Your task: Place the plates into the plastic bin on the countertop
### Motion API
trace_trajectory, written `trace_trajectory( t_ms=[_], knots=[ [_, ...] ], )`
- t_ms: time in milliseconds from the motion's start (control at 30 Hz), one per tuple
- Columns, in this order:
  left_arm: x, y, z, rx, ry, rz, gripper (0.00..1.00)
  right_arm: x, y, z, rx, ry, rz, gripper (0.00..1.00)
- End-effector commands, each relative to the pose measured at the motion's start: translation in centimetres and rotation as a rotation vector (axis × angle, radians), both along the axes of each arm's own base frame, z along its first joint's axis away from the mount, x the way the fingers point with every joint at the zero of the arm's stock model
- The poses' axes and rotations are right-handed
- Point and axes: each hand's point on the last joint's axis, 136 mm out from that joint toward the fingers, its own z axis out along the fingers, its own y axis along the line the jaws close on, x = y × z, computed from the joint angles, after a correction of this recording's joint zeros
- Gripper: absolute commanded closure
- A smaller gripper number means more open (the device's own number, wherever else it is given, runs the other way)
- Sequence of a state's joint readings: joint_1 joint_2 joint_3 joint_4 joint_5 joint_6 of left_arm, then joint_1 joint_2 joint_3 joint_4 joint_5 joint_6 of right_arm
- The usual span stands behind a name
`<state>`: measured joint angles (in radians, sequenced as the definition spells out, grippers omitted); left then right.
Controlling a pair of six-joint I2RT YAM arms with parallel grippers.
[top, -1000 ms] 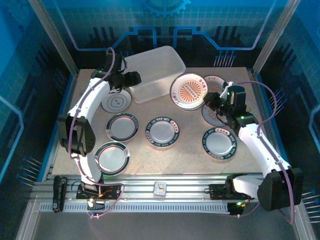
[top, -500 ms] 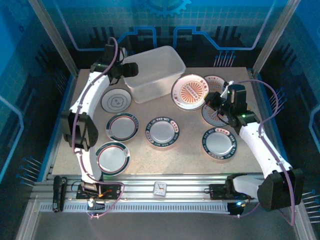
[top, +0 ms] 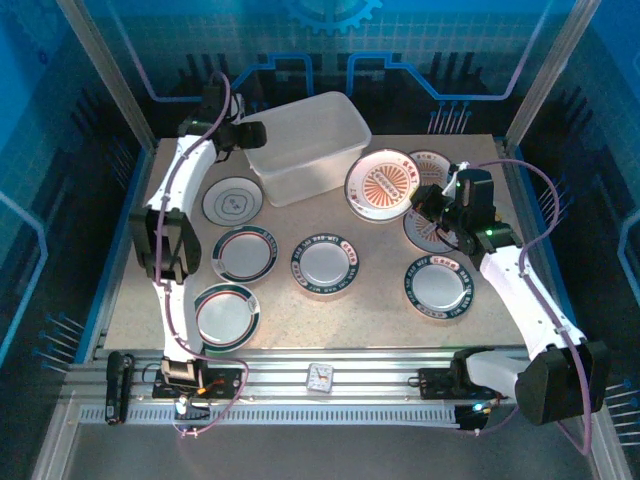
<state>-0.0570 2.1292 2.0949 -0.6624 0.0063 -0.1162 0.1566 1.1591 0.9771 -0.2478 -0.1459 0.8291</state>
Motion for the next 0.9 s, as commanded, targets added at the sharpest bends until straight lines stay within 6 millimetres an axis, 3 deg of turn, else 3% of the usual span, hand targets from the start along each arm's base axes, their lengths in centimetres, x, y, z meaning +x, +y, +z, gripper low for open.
trace_trajectory(
  t_ms=[0,467,867],
  knots=[
    [-0.5,-1.7,-1.9,-0.046,0.059,-0.085,0.21,-0.1,0.4,2.7,0.003,-0.078,0.017,1.00],
    [-2.3,-3.6,-3.4,-0.147,0.105,-0.147,0.25,-0.7,0.2,2.6,0.005,-0.089,0.012,1.00],
    [-5.3,-5.5,-2.5,-0.258,0.092,-0.158,0.43,-1.3,-0.1,2.5,0.002,-0.104,0.007,1.00]
  ],
)
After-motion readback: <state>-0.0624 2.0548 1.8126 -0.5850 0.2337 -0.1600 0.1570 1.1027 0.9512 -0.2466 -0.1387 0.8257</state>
